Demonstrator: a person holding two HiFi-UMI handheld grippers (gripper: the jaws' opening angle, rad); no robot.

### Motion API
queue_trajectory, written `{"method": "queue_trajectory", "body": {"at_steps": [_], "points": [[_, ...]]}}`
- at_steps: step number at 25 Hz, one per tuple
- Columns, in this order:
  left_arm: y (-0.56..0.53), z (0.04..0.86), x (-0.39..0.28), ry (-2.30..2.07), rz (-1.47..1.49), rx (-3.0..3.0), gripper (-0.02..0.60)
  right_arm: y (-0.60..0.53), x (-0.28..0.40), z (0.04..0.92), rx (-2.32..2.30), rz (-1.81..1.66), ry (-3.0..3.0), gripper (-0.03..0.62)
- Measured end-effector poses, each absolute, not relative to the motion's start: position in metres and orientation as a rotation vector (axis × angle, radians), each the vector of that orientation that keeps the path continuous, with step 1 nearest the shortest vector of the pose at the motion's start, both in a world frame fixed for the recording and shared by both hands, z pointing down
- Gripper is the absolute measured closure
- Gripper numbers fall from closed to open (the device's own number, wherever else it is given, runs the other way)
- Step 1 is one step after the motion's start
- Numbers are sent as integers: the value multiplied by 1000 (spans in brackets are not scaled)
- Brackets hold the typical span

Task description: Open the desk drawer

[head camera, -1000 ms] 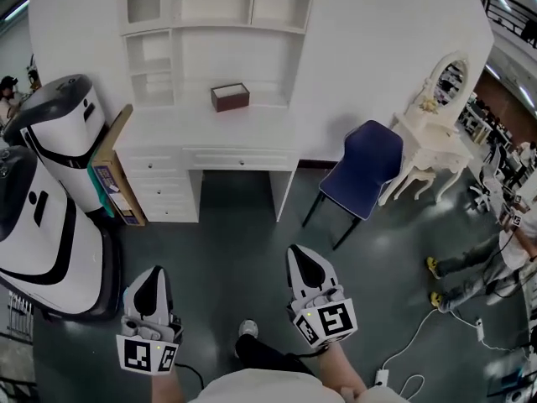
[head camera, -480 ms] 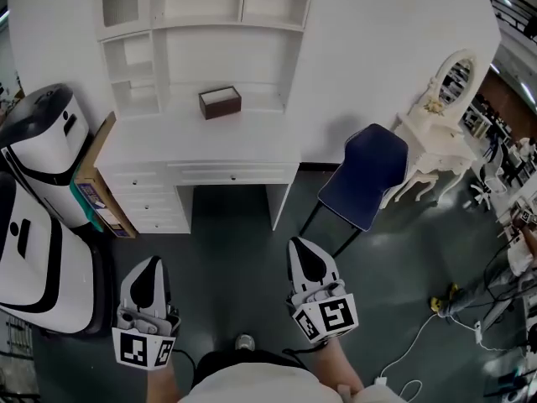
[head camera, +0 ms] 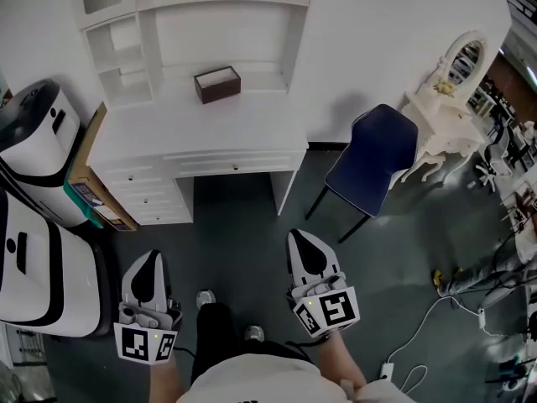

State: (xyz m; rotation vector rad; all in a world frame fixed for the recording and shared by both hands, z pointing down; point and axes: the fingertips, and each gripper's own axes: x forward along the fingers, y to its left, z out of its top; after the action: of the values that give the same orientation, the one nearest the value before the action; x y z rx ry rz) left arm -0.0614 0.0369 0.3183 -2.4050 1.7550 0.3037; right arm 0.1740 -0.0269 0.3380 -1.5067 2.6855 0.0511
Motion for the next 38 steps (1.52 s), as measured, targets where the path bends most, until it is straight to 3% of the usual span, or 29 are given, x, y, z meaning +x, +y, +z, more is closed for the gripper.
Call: {"method": "queue_trajectory", "body": {"at_steps": [21,38], "points": [[-147,300,-194,1589,316,-2492,575,-192,59,318,-1679,40,2549,592],[-249,331,-185,1411,348,-2677,575,-257,51,382,-1895,-148,2561,592]]}}
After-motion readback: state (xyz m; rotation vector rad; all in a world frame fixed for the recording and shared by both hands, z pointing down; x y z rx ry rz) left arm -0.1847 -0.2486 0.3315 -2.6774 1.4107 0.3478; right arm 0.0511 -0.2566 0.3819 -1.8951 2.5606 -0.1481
